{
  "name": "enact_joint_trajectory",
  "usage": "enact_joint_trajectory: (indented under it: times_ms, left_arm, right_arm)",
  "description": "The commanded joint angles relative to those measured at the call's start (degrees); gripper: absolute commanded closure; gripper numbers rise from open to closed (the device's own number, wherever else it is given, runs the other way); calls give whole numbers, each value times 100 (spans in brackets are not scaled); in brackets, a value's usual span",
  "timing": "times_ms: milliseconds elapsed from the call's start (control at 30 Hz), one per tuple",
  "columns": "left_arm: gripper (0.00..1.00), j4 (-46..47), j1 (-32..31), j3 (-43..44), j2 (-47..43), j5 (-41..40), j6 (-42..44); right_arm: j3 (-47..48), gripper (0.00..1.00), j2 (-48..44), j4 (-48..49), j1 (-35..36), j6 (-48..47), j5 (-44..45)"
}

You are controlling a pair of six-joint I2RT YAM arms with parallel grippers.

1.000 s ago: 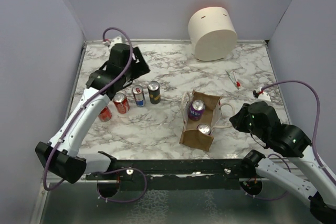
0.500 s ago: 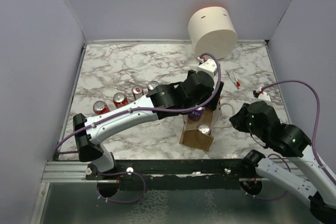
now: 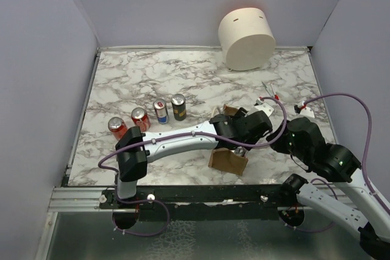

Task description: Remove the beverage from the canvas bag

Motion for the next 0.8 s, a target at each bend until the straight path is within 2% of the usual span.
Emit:
enact_joint_trajectory:
  times_ms: [0,200,400,567,767]
  left_arm:
    - [37,-58,33,-66,14,-329,153]
    - [37,-428,205,1,392,-749,20]
    - [36,-237,559,-238,328,-513,-92]
    - [25,-170,594,-260,387,-416,-35]
    - [22,-216,732,-184,529,-249,-5]
  right_arm:
    - [22,89,26,-84,10,56,168]
    - [24,89,-60,-114,10,120,215]
    - [22,89,-85,-105,10,119,219]
    - [25,89,-47,-103,9,109,210]
    - [24,89,-71,-103,7,107,208]
